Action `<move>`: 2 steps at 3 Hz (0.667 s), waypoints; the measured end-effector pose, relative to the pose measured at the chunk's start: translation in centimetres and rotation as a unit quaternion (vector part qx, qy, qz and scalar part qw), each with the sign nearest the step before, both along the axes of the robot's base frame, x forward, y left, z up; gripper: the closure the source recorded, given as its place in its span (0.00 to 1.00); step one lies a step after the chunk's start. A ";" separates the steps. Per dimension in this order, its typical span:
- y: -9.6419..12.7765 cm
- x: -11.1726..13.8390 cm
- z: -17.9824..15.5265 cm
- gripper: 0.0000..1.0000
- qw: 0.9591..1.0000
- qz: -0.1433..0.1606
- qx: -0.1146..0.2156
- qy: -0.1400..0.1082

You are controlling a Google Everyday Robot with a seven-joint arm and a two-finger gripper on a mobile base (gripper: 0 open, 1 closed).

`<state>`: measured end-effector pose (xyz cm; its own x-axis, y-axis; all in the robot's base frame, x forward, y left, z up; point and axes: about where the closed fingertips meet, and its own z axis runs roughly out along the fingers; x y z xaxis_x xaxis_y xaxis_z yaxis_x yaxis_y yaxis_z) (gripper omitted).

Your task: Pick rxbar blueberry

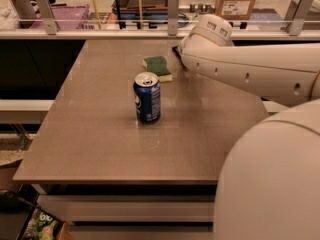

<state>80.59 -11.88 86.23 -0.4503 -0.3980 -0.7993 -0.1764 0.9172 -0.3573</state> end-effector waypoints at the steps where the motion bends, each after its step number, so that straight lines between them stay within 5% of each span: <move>1: 0.1 0.0 0.1 0.00 1.000 0.001 0.000 -0.001; 2: 0.1 0.0 0.1 0.00 1.000 0.001 0.000 -0.001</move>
Offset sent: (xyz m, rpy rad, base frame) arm -0.0002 0.0005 0.0008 0.0000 -0.0011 0.0011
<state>80.57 -11.81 86.33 -0.4487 -0.3985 -0.7999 -0.1771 0.9170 -0.3575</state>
